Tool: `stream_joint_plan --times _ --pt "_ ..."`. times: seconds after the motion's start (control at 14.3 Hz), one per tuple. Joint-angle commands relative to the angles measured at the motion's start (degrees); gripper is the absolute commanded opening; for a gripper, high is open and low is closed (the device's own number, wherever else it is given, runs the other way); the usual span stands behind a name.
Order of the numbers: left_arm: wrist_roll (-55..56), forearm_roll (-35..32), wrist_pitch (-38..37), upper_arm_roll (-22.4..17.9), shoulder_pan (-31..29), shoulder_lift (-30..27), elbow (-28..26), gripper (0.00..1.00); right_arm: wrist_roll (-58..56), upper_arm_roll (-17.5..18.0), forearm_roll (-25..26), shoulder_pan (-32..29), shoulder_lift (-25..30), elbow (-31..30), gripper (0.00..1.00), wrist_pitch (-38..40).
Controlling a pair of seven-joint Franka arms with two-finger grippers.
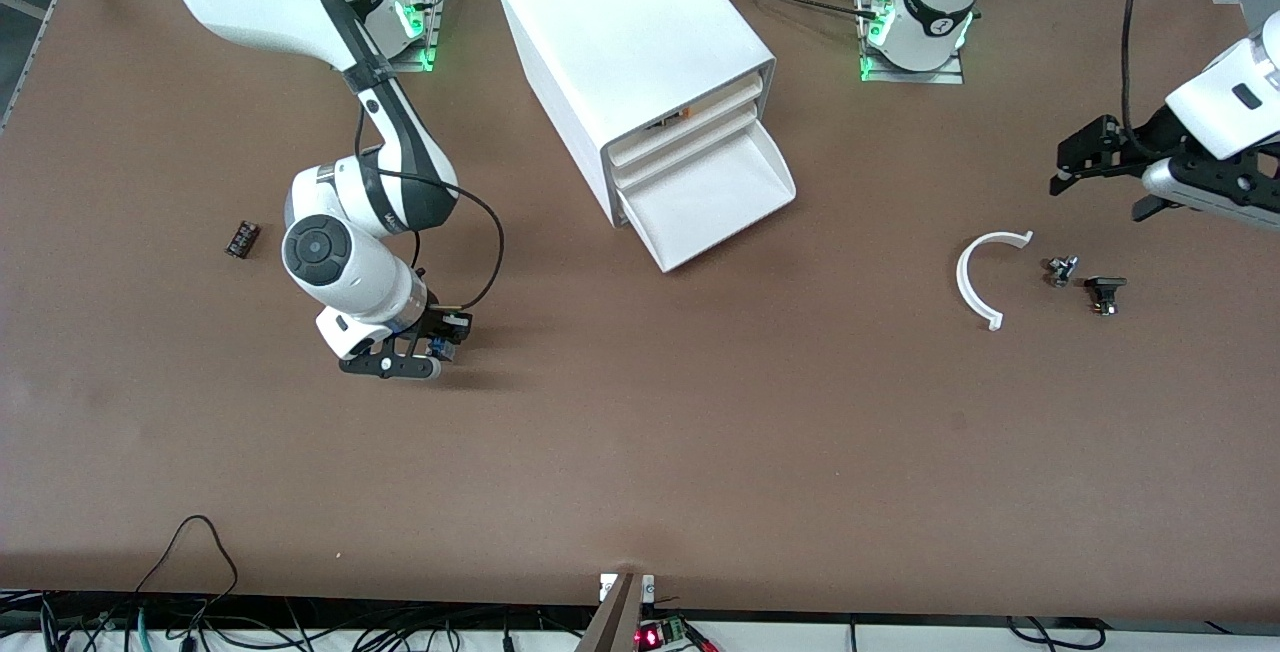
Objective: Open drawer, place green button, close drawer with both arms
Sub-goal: 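Lift the green push button with the right gripper while the left withdraws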
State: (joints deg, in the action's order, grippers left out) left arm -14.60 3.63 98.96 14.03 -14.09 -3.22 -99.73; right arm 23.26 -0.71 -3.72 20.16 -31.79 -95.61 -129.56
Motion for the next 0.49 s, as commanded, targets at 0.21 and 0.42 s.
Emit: stream_joint_plan --times 0.21,0.42 --pt "6.2 -5.8 -0.8 0.1 1.7 1.7 0.9 1.00 15.9 0.4 -0.9 6.4 0.9 7.7 0.12 7.1" --pt "7.7 -5.8 -1.1 0.2 2.1 1.6 0.9 1.00 24.7 0.5 -0.8 9.9 0.9 9.2 0.12 7.2"
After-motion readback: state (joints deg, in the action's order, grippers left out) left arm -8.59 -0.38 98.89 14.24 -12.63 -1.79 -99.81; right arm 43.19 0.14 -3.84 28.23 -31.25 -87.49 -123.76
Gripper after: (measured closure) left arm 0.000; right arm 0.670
